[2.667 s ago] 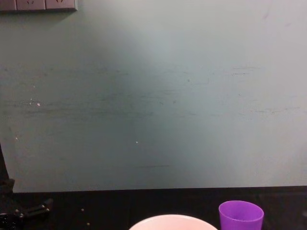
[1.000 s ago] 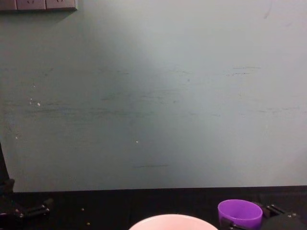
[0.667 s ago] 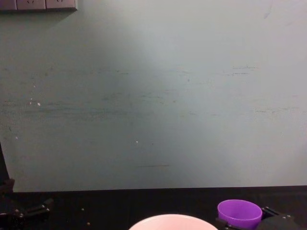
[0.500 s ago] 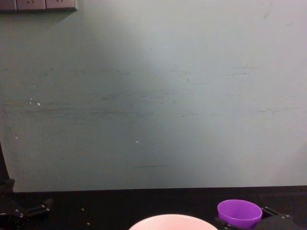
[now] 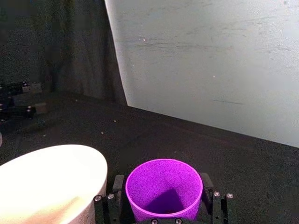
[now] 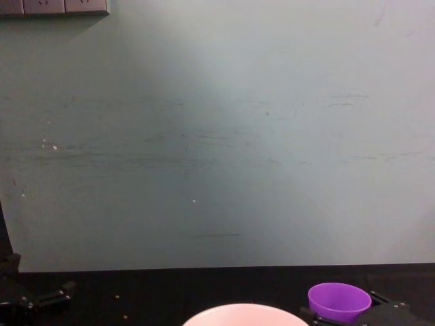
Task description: Pick up the cup and pour the mung beans from the cup into the bowl.
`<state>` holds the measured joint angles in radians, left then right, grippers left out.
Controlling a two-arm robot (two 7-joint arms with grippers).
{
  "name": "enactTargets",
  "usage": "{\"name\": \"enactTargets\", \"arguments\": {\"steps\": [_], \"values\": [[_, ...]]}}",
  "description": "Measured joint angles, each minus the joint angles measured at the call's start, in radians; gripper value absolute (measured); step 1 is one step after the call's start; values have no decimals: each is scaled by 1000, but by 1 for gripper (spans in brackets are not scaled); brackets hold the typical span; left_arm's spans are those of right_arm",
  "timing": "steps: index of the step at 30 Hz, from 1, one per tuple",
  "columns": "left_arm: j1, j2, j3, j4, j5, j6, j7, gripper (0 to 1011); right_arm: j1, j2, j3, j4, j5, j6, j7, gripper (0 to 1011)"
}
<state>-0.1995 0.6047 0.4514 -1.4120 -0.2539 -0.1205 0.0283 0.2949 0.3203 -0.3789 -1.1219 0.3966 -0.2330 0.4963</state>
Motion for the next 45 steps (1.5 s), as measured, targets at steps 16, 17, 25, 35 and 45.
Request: {"name": "enactTargets", "arguments": {"steps": [16, 17, 25, 35, 45], "values": [[0, 0, 0, 0, 0, 0, 0, 1000, -1, 2, -1, -1, 4, 0, 0, 872], [0, 0, 0, 0, 0, 0, 0, 1000, -1, 2, -1, -2, 4, 0, 0, 861], [0, 0, 0, 0, 0, 0, 0, 1000, -1, 2, -2, -2, 5, -1, 0, 772], [0, 0, 0, 0, 0, 0, 0, 1000, -25, 14, 22, -68, 6, 22, 0, 751], [0, 0, 0, 0, 0, 0, 0, 1000, -56, 63, 69, -250, 49, 126, -1, 751]]}}
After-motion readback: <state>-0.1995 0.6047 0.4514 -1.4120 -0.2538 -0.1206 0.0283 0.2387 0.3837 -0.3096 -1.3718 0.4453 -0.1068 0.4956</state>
